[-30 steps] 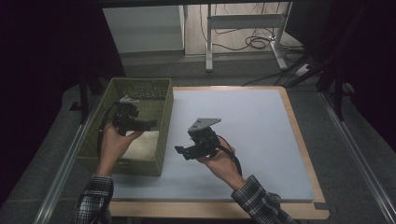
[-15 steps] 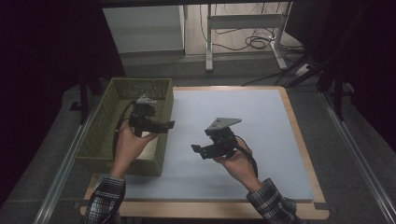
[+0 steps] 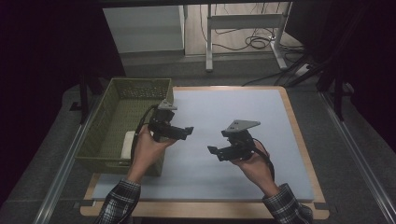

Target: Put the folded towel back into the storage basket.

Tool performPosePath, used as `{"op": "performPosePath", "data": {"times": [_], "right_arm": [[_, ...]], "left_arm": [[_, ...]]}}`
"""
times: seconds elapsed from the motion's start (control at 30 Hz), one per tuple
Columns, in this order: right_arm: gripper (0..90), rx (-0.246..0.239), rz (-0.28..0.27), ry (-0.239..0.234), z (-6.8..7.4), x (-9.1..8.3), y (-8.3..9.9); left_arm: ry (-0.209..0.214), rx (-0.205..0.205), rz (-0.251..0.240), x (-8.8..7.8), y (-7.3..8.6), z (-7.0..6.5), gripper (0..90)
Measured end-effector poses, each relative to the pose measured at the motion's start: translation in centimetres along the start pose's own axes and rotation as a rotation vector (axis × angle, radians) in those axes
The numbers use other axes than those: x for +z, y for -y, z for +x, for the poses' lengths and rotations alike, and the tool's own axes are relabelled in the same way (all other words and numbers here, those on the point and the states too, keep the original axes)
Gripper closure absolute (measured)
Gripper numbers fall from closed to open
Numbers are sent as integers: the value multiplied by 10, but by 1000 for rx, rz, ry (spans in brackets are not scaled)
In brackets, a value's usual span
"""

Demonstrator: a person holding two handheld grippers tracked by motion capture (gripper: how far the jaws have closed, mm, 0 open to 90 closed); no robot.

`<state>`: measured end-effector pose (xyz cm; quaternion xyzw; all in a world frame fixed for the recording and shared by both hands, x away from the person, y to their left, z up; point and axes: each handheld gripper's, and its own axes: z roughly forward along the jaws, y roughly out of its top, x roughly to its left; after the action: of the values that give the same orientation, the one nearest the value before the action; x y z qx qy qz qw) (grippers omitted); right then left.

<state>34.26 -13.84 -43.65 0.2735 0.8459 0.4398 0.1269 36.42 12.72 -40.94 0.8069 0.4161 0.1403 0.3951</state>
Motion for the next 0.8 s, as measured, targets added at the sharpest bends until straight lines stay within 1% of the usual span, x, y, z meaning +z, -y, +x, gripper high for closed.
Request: {"op": "performPosePath", "data": {"times": [0.1, 0.23, 0.27, 0.3, 0.33, 0.37, 0.43, 0.6, 0.67, 0.73, 0.77, 0.8], "right_arm": [[195, 4, 2, 11, -5, -6, 6], [187, 16, 6, 24, -11, -14, 13], [187, 16, 6, 24, -11, -14, 13], [181, 21, 6, 34, -14, -18, 17], [177, 21, 9, 36, -15, -20, 18], [173, 21, 10, 39, -17, -22, 20], [166, 23, 11, 47, -19, -26, 23], [155, 34, 6, 56, -25, -36, 33], [151, 36, 9, 69, -28, -40, 38], [148, 40, 7, 70, -29, -42, 40], [143, 44, 11, 74, -32, -46, 46], [141, 46, 11, 75, -32, -46, 47]], "left_arm": [[13, 6, -3, 5, 0, -6, 47], [18, 12, -13, 12, 0, -15, 41], [18, 12, -13, 12, 0, -15, 40], [22, 15, -21, 15, 0, -20, 40], [22, 15, -21, 15, 0, -20, 38], [16, 27, -19, 18, 0, -25, 37], [11, 37, -18, 21, 0, -31, 35], [29, 53, -28, 28, 2, -45, 31], [39, 56, -32, 31, 3, -49, 31], [43, 55, -34, 32, 4, -51, 30], [50, 61, -32, 35, 6, -54, 30], [51, 64, -32, 37, 7, -57, 30]]}}
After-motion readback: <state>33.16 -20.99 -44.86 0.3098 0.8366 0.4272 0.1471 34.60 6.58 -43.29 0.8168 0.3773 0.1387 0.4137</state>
